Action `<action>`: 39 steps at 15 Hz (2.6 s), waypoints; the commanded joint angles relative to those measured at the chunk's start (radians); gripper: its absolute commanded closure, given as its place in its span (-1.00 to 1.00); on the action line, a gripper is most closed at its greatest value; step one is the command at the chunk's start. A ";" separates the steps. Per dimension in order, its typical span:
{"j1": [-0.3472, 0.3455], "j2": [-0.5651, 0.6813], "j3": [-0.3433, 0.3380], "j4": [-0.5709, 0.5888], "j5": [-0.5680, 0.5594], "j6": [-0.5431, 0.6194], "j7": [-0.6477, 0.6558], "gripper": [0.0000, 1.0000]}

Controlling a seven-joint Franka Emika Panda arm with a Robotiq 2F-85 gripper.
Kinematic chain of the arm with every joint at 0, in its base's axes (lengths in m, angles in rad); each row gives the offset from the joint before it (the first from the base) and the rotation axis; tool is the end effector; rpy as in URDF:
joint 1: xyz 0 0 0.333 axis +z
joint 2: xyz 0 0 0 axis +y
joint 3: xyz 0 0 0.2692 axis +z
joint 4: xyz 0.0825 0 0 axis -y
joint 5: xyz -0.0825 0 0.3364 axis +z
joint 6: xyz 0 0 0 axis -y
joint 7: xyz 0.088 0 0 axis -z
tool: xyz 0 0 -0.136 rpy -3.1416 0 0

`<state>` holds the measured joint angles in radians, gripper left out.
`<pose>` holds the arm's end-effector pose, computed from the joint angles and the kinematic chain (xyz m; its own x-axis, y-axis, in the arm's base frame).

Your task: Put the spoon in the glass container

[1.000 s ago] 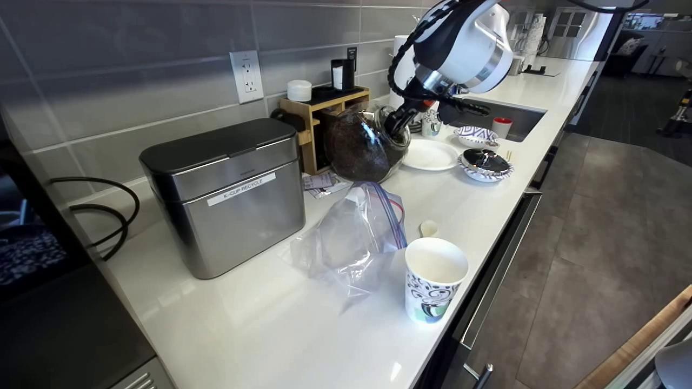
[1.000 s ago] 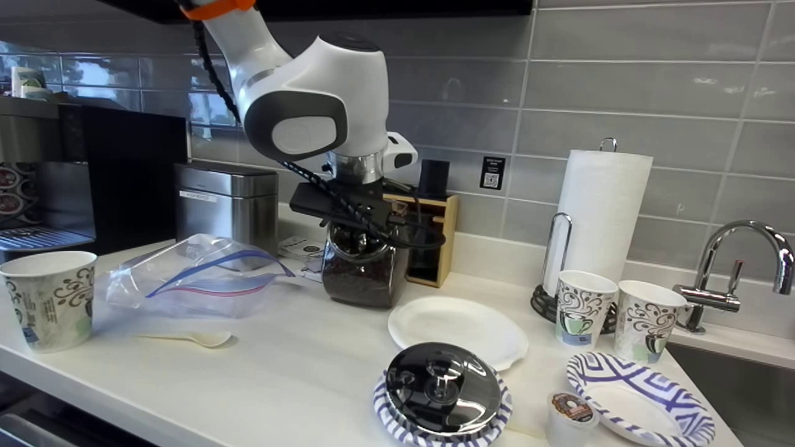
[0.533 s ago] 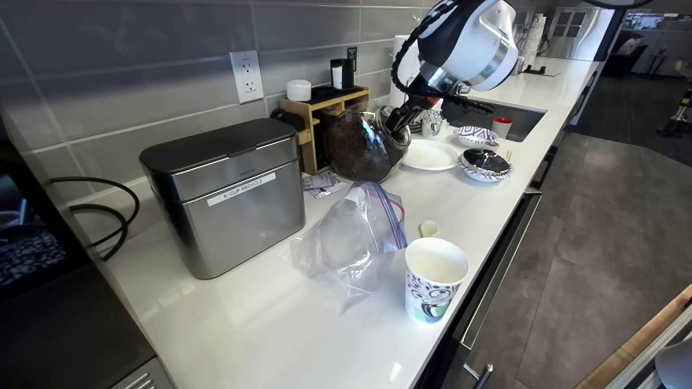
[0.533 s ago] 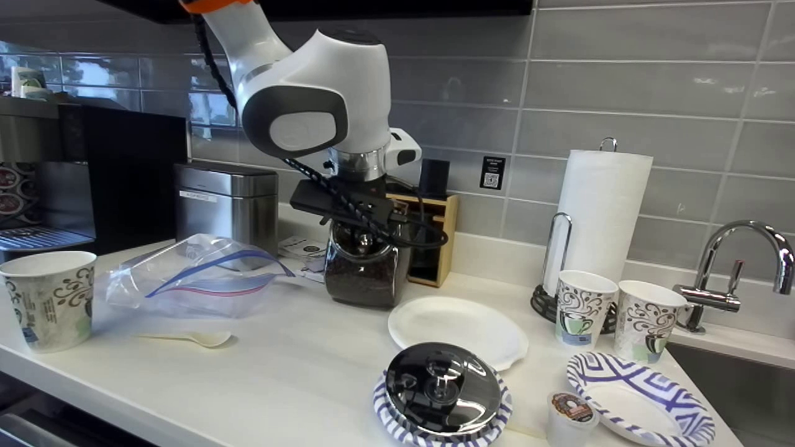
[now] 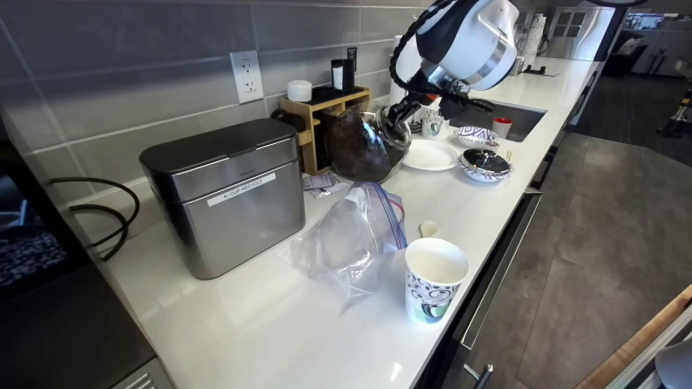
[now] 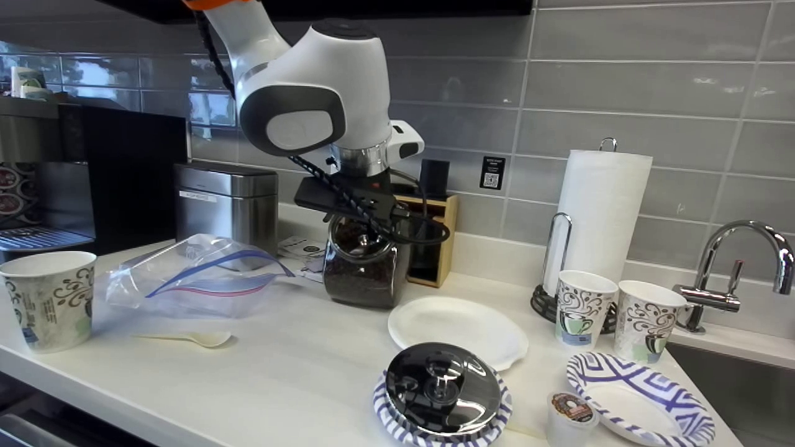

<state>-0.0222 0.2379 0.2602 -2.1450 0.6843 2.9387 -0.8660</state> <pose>0.5650 0.0960 0.3118 0.7355 0.3307 0.5913 0.4444 -0.8943 -0.0527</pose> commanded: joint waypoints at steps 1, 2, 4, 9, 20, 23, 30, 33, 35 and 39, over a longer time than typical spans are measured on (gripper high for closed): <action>-0.018 -0.032 0.005 -0.030 0.016 -0.028 -0.020 1.00; -0.021 -0.038 0.002 -0.034 0.012 -0.040 -0.018 1.00; -0.031 -0.060 -0.004 -0.049 0.006 -0.071 -0.018 1.00; -0.060 -0.108 -0.023 -0.067 -0.004 -0.177 -0.026 1.00; -0.041 -0.200 -0.144 -0.063 -0.024 -0.487 -0.063 0.46; -0.032 -0.228 -0.167 -0.074 -0.023 -0.520 -0.061 0.06; -0.015 -0.298 -0.211 -0.090 -0.083 -0.672 0.042 -0.97; -0.010 -0.332 -0.223 -0.098 -0.168 -0.701 0.124 -1.00; -0.008 -0.353 -0.232 -0.098 -0.231 -0.711 0.191 -1.00; 0.001 -0.393 -0.245 -0.101 -0.305 -0.727 0.264 -1.00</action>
<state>-0.0442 -0.0991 0.0370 -2.2122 0.4387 2.2382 -0.6667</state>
